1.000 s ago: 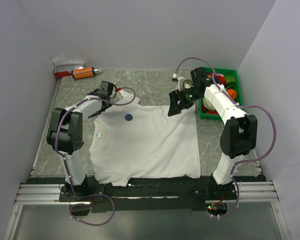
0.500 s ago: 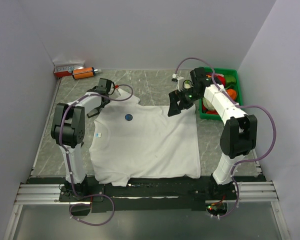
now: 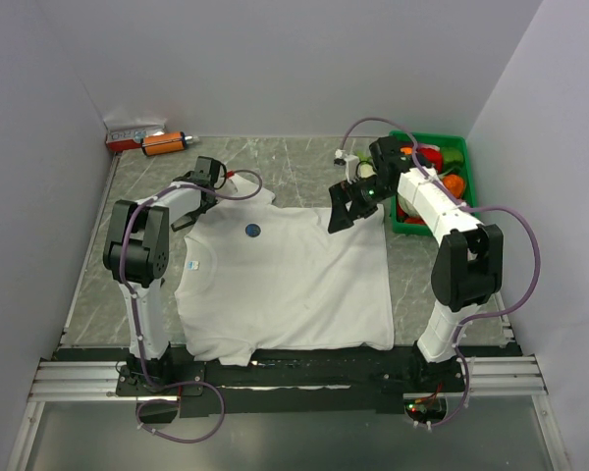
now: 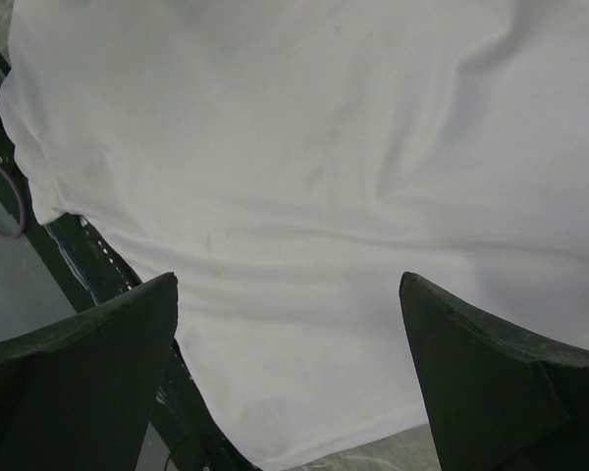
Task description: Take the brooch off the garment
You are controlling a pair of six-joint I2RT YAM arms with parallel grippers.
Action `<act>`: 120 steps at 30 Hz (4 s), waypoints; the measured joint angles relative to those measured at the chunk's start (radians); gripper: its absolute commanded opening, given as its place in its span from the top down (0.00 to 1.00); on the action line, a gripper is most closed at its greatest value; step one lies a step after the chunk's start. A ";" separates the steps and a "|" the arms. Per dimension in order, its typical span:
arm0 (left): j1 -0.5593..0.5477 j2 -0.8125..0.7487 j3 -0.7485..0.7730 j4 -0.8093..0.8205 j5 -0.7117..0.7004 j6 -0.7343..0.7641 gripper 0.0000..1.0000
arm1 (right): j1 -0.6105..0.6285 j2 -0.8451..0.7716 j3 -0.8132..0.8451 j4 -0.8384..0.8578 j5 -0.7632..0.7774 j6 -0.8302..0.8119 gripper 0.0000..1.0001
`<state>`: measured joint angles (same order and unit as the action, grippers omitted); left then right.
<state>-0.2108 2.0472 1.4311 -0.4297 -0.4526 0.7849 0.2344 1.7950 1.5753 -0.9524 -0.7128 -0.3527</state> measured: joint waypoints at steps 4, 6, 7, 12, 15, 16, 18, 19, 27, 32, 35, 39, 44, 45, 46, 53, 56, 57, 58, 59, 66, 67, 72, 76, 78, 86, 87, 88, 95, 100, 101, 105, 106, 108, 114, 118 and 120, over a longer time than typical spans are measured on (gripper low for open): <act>0.000 0.000 0.000 0.003 0.000 0.006 0.89 | 0.001 0.000 -0.008 -0.002 0.008 0.000 0.00; 0.000 0.000 -0.001 0.003 0.000 0.006 0.87 | 0.003 0.000 -0.008 -0.002 0.009 -0.003 0.00; 0.000 0.000 -0.003 0.005 0.000 0.006 0.87 | 0.003 0.000 -0.008 -0.002 0.011 -0.003 0.00; 0.000 0.000 -0.025 0.007 -0.001 0.007 0.85 | 0.005 0.000 -0.011 -0.002 0.013 -0.004 0.00; 0.000 0.000 -0.027 0.007 -0.001 0.005 0.82 | 0.006 0.000 -0.011 -0.002 0.013 -0.004 0.00; 0.000 0.000 -0.027 0.005 0.000 0.004 0.81 | 0.006 0.000 -0.011 -0.002 0.013 -0.004 0.00; 0.000 0.000 -0.027 -0.002 0.003 -0.002 0.79 | 0.006 0.000 -0.011 -0.002 0.013 -0.004 0.00; 0.000 0.000 -0.027 -0.006 0.006 -0.005 0.78 | 0.007 0.000 -0.011 -0.002 0.013 -0.004 0.00; 0.000 -0.005 0.005 -0.103 0.050 -0.069 0.69 | 0.010 0.000 -0.011 -0.002 0.007 -0.012 0.00; -0.008 -0.044 0.005 -0.131 0.068 -0.113 0.67 | 0.010 0.000 -0.011 -0.005 -0.005 -0.023 0.00; -0.023 -0.080 0.012 -0.163 0.105 -0.158 0.66 | 0.011 0.000 -0.011 -0.010 -0.005 -0.037 0.00; -0.052 -0.160 0.023 -0.195 0.285 -0.283 0.66 | 0.039 -0.010 -0.032 0.010 0.080 -0.092 0.00; -0.067 -0.243 0.023 -0.197 0.533 -0.451 0.66 | 0.166 -0.210 -0.378 0.147 0.264 -0.294 0.00; -0.066 -0.247 0.022 -0.193 0.584 -0.482 0.66 | 0.187 -0.243 -0.425 0.150 0.278 -0.323 0.00; -0.065 -0.248 0.020 -0.185 0.636 -0.515 0.66 | 0.208 -0.283 -0.479 0.154 0.294 -0.359 0.00; -0.063 -0.157 0.072 -0.167 0.871 -0.679 0.65 | 0.210 -0.326 -0.556 0.195 0.361 -0.422 0.00; -0.063 -0.087 0.097 -0.156 0.929 -0.739 0.64 | 0.210 -0.326 -0.554 0.205 0.361 -0.404 0.00; -0.063 -0.064 0.102 -0.155 0.945 -0.753 0.62 | 0.210 -0.327 -0.553 0.205 0.361 -0.397 0.00; -0.060 -0.044 0.105 -0.155 0.961 -0.768 0.58 | 0.210 -0.327 -0.551 0.206 0.360 -0.391 0.00; -0.057 -0.027 0.106 -0.155 0.976 -0.781 0.56 | 0.210 -0.327 -0.549 0.204 0.360 -0.386 0.00; -0.038 0.014 0.108 -0.153 1.016 -0.830 0.55 | 0.210 -0.328 -0.543 0.201 0.360 -0.373 0.00; -0.035 0.014 0.109 -0.152 1.016 -0.832 0.56 | 0.210 -0.328 -0.542 0.200 0.360 -0.373 0.00; -0.015 0.036 0.137 -0.142 1.013 -0.840 0.55 | 0.210 -0.328 -0.520 0.196 0.356 -0.367 0.00; 0.000 0.065 0.148 -0.141 1.014 -0.842 0.56 | 0.210 -0.327 -0.498 0.195 0.350 -0.365 0.00; 0.006 0.079 0.148 -0.141 1.016 -0.842 0.56 | 0.210 -0.327 -0.493 0.194 0.349 -0.365 0.00; 0.015 0.135 0.193 -0.157 1.040 -0.838 0.60 | 0.210 -0.324 -0.486 0.181 0.348 -0.366 0.00; 0.016 0.137 0.197 -0.159 1.049 -0.838 0.60 | 0.210 -0.323 -0.484 0.180 0.348 -0.366 0.00; 0.017 0.137 0.199 -0.159 1.058 -0.838 0.60 | 0.210 -0.322 -0.483 0.181 0.348 -0.366 0.00; 0.018 0.140 0.203 -0.160 1.101 -0.838 0.62 | 0.210 -0.319 -0.481 0.181 0.346 -0.366 0.00; 0.018 0.142 0.203 -0.161 1.100 -0.838 0.60 | 0.211 -0.314 -0.479 0.180 0.343 -0.366 0.00; 0.018 0.142 0.203 -0.162 1.095 -0.838 0.60 | 0.211 -0.312 -0.478 0.180 0.341 -0.366 0.00; 0.018 0.142 0.203 -0.163 1.060 -0.838 0.62 | 0.211 -0.298 -0.464 0.179 0.333 -0.366 0.00; 0.018 0.142 0.204 -0.163 1.055 -0.838 0.63 | 0.211 -0.294 -0.462 0.179 0.331 -0.366 0.00; 0.020 0.142 0.204 -0.163 1.054 -0.838 0.64 | 0.211 -0.288 -0.457 0.178 0.326 -0.366 0.00; 0.021 0.144 0.204 -0.171 1.069 -0.837 0.71 | 0.219 -0.264 -0.431 0.173 0.322 -0.366 0.00; 0.021 0.144 0.204 -0.177 1.102 -0.831 0.75 | 0.220 -0.257 -0.418 0.171 0.319 -0.366 0.00; 0.022 0.144 0.204 -0.178 1.118 -0.830 0.77 | 0.222 -0.253 -0.414 0.171 0.319 -0.366 0.00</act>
<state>-0.1890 2.1910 1.6348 -0.6075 0.6651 -0.0456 0.4561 1.5425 1.1614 -0.7815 -0.3943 -0.7185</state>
